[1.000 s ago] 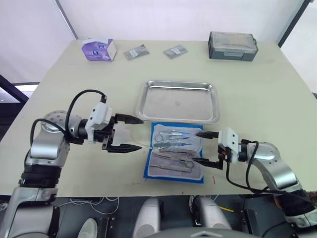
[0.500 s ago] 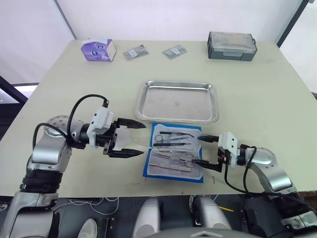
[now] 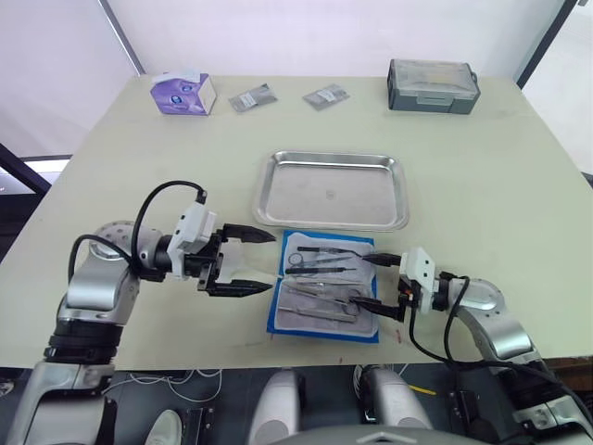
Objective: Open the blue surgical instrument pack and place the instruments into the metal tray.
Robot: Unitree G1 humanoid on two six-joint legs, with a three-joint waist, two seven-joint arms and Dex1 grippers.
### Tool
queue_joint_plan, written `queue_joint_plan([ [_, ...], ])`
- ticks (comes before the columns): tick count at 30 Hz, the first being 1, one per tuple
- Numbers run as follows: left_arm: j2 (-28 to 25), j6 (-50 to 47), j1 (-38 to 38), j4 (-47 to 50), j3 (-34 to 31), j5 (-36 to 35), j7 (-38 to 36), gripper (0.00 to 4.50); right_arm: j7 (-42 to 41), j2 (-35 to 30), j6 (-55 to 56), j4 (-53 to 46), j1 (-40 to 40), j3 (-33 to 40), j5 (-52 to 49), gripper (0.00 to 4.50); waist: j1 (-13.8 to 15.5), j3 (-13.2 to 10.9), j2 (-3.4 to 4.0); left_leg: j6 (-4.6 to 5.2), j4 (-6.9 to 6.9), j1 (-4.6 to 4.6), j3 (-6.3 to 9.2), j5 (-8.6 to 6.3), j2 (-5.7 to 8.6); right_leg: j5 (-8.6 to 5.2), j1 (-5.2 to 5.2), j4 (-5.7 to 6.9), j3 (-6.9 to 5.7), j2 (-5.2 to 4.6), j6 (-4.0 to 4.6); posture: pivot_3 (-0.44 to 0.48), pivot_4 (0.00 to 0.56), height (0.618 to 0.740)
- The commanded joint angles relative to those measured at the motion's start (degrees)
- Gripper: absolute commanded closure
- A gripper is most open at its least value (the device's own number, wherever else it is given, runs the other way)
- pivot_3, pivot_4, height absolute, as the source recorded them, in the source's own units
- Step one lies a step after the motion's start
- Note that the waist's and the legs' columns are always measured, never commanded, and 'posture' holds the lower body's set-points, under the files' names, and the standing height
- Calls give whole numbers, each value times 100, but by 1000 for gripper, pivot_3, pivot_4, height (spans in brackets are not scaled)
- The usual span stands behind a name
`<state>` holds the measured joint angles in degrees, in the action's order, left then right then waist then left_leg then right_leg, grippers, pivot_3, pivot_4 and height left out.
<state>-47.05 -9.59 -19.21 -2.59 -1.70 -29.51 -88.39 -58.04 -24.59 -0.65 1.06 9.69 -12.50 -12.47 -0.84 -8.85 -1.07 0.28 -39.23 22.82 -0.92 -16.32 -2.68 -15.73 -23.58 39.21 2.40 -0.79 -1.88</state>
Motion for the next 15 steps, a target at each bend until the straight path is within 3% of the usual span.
queue_joint_plan([
  [1, -7, 28, 27, 160, -117, -82, 6, 68, 126, -45, -294, 55, -151, -196, 209, 0, 0, 1, -1, 0, 0, -1, 0, 0, 0, 0, 1, 0, 0, 0, 0, 0, 150, 731],
  [15, 94, 164, -85, -91, -75, 45, 80, 68, 296, 3, -1060, -112, -218, -418, 224, 0, -5, 11, -11, 0, 1, -9, 0, 0, -2, -1, 3, 5, 3, 4, 1, 0, 150, 731],
])
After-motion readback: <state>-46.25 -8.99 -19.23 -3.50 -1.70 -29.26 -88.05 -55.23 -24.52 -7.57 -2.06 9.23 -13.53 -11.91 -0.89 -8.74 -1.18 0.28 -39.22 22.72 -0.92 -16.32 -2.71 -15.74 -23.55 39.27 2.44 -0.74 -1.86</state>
